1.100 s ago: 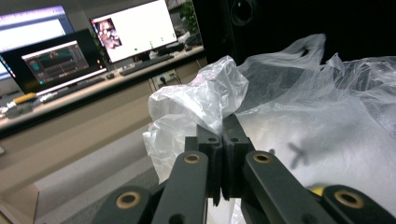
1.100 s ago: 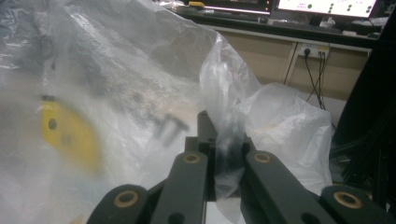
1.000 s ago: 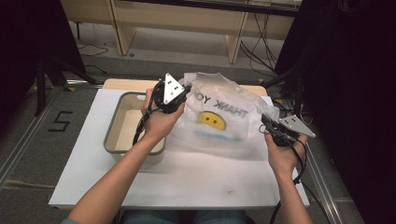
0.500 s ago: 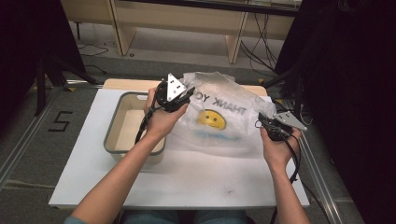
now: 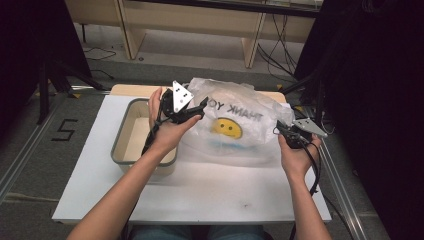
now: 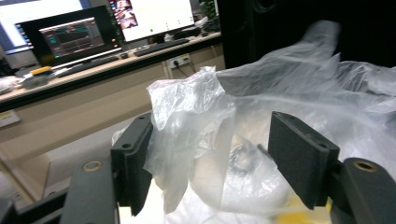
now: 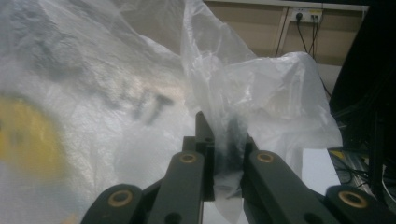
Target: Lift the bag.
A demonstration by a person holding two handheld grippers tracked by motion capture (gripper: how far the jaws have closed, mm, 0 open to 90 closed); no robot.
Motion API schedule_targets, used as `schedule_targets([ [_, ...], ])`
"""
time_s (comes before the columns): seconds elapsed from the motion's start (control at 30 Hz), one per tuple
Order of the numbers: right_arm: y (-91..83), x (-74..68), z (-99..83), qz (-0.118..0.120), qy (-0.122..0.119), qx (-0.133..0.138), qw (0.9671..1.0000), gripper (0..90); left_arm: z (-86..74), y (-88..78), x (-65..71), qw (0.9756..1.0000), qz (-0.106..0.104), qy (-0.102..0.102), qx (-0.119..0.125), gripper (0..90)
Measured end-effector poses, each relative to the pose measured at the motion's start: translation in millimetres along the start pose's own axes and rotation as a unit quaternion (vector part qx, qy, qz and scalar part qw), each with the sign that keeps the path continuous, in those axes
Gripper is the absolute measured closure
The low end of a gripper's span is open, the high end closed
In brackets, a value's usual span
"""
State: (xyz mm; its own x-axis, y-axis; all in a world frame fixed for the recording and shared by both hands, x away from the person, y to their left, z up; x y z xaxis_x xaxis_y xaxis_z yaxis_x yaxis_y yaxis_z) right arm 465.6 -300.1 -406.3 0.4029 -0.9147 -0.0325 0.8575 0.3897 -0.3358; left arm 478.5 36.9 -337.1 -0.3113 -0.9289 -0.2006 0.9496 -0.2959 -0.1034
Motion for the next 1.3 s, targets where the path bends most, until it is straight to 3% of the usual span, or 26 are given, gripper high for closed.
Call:
schedule_targets([
  [0.1,-0.1,1.5,0.4,-0.001,0.001,0.001,1.0000,88.2,-1.8,0.3,-3.2,1.0000,0.000,-0.007,-0.003,31.0],
  [0.3,-0.4,-3.7,0.4,0.003,-0.008,0.001,1.0000,88.8,-1.5,9.7,-3.2,0.9996,0.000,-0.019,0.019,26.7],
  [0.5,-1.9,-2.0,1.3,0.002,-0.006,0.005,1.0000,88.9,1.5,8.9,-5.2,0.9993,0.019,-0.016,0.026,24.7],
  [0.77,-4.7,1.1,2.0,-0.001,-0.005,0.008,1.0000,89.0,1.3,6.2,-19.1,0.9983,0.049,-0.024,0.023,21.1],
  [0.87,-4.6,1.6,1.9,0.000,-0.004,0.007,1.0000,88.4,-1.0,4.0,-19.7,0.9989,0.031,-0.029,0.017,21.0],
  [1.3,-13.5,2.8,6.0,0.011,0.000,0.034,0.9994,50.9,-11.2,-7.5,-17.8,0.9996,0.019,-0.016,0.010,22.2],
])
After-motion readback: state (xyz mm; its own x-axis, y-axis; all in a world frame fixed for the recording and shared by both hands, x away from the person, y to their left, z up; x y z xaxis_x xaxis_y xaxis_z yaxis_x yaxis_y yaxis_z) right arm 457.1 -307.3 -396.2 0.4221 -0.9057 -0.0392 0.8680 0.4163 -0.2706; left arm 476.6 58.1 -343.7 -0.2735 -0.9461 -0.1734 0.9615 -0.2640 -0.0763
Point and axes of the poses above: each handheld gripper's, and its own axes: y roughly forward along the jaws, z roughly out of its top, x roughly to its right, the point moved 3 cm from there along y, roughly forward along the jaws, and after that the axes turned 11 degrees about z, right-handed, at the moved point
